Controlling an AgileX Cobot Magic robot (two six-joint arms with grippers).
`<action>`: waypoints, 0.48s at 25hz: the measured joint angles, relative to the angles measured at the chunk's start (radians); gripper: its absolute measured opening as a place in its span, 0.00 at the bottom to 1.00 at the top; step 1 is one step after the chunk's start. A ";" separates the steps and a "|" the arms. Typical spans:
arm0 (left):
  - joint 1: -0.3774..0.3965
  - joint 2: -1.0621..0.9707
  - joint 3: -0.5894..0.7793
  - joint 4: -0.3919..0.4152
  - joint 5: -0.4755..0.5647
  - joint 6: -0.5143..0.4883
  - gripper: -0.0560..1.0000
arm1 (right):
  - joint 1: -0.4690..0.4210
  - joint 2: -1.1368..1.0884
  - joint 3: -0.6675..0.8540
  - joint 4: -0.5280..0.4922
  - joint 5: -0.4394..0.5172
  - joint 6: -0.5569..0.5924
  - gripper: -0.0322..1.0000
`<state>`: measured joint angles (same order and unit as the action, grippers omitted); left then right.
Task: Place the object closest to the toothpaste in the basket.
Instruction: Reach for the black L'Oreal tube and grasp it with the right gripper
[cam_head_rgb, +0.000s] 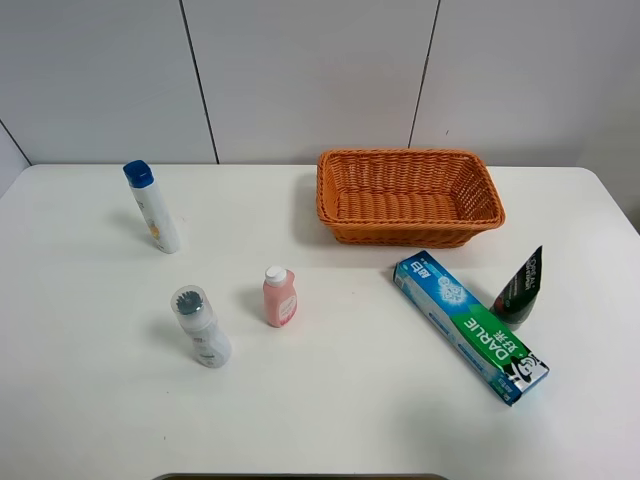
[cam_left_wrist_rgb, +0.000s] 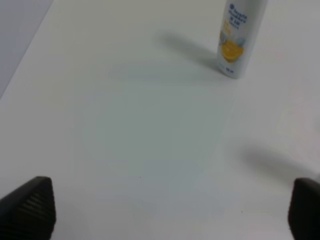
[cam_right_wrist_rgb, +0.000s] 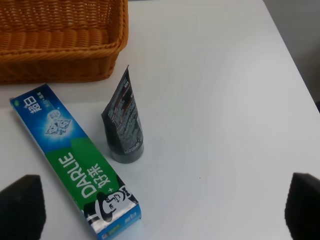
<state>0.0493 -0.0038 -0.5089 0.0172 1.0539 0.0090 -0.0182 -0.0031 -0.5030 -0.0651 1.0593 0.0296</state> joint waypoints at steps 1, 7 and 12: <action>0.000 0.000 0.000 0.000 0.000 0.000 0.94 | 0.000 0.000 0.000 0.000 0.000 0.000 0.99; 0.000 0.000 0.000 0.000 0.000 0.000 0.94 | 0.000 0.000 0.000 0.000 0.000 0.000 0.99; 0.000 0.000 0.000 0.000 0.000 0.000 0.94 | 0.000 0.000 0.000 0.000 0.000 0.000 0.99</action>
<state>0.0493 -0.0038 -0.5089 0.0172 1.0539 0.0090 -0.0182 -0.0031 -0.5030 -0.0651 1.0593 0.0296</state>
